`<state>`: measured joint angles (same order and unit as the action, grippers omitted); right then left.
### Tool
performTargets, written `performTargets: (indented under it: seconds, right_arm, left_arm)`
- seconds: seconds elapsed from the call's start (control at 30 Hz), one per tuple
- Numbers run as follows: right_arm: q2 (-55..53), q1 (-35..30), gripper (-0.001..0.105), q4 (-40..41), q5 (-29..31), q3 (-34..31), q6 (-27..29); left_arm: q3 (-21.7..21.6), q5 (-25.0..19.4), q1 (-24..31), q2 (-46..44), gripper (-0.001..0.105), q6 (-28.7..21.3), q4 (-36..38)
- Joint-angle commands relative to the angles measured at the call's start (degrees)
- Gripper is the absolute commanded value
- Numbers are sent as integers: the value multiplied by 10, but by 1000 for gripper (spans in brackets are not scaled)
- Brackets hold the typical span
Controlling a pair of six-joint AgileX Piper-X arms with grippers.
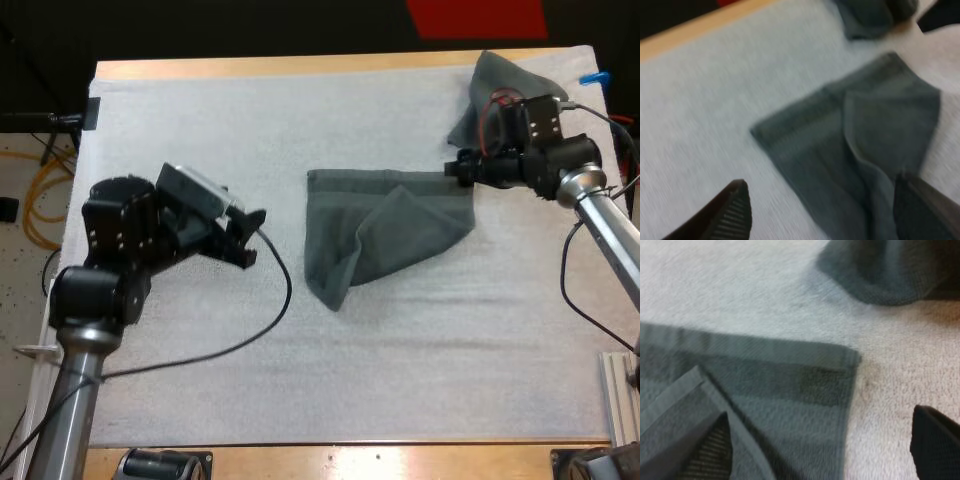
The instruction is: Pick towel from pile fold and stack
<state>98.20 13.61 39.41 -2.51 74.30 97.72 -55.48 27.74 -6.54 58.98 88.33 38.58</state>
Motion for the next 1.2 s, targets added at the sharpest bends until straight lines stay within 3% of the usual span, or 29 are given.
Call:
performTargets:
  seconds: [0.0, 0.2, 0.53, 0.67, 0.87, 1.03, 1.17]
  right_arm:
    - [8, -10, 71, -10, -18, 2, -3]
    - [52, -30, 71, -51, -23, 2, -9]
    - [139, -45, 71, -101, -55, 34, -36]
    - [173, -45, 71, -101, -67, 62, -56]
    - [189, -45, 71, -94, -133, 78, -96]
    - [189, -45, 71, -51, -132, 78, -86]
    - [189, -45, 71, -43, -174, 78, -66]
  left_arm:
    - [-2, -2, 1, 12, 59, 3, -43]
    - [-2, -2, 1, 51, 59, 6, -115]
    - [-2, -2, 1, 68, 59, 31, -118]
    - [-2, -2, 1, 68, 59, 31, -118]
    - [-2, -2, 1, 68, 59, 31, -118]
    - [-2, -2, 1, 68, 59, 31, -118]
    - [-2, -1, 1, 68, 59, 31, -118]
